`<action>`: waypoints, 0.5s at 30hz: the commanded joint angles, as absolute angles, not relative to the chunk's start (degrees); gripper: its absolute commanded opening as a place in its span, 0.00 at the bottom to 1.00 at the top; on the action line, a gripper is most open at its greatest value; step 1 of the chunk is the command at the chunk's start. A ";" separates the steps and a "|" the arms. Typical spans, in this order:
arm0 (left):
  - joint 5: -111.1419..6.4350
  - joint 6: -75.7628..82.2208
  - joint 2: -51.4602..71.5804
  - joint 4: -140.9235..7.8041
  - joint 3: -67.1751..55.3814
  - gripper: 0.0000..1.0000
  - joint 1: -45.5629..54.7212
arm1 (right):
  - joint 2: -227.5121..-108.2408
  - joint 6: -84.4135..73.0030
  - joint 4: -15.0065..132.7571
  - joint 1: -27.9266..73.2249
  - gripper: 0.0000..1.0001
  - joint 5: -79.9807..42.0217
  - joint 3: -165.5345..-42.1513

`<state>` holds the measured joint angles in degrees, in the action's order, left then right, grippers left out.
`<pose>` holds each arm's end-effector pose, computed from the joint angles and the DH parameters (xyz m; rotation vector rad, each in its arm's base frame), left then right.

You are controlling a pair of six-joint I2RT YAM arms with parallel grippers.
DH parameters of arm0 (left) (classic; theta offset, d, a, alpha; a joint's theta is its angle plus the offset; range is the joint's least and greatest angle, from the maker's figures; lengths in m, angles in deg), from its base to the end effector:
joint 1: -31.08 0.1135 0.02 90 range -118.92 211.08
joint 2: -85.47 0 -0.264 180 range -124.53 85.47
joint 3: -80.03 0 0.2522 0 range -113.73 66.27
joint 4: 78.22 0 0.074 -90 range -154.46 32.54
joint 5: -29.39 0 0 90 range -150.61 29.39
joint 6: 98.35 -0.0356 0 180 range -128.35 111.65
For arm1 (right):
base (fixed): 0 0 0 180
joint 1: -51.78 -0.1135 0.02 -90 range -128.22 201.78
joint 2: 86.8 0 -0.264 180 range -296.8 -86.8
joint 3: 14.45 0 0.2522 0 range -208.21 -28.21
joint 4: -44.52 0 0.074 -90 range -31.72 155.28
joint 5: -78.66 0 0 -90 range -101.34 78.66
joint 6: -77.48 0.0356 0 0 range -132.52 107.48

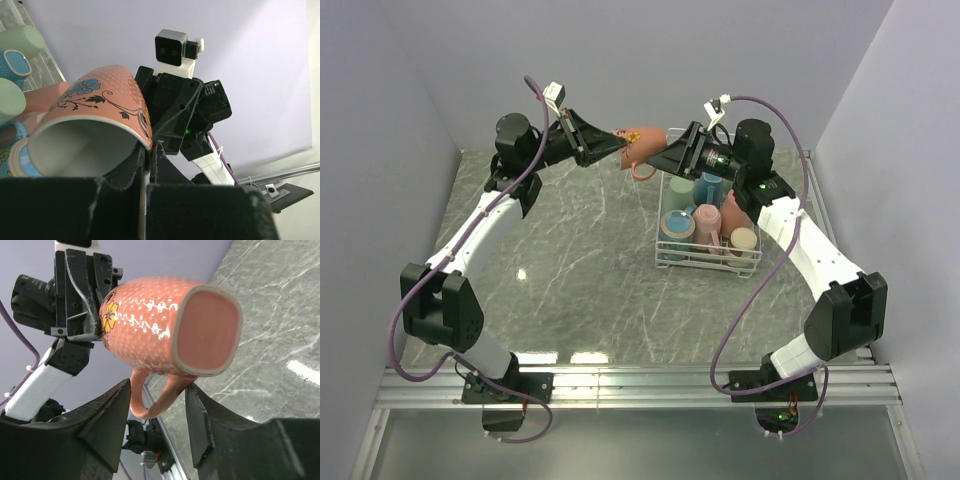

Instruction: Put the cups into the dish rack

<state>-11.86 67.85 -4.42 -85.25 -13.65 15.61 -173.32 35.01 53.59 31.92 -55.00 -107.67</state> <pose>0.3465 -0.1237 0.4125 -0.0505 1.7559 -1.8227 0.3247 0.1434 0.4023 -0.2287 1.8130 1.4764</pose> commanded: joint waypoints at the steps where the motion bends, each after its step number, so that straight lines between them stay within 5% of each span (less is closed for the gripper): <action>1: -10.43 67.68 -3.48 -90.12 -15.64 0.01 13.59 | -172.75 38.18 47.12 30.16 0.53 -58.27 -108.63; 15: -9.55 68.73 -5.24 -92.40 -15.29 0.00 11.74 | -174.07 43.20 41.93 28.57 0.48 -60.03 -109.51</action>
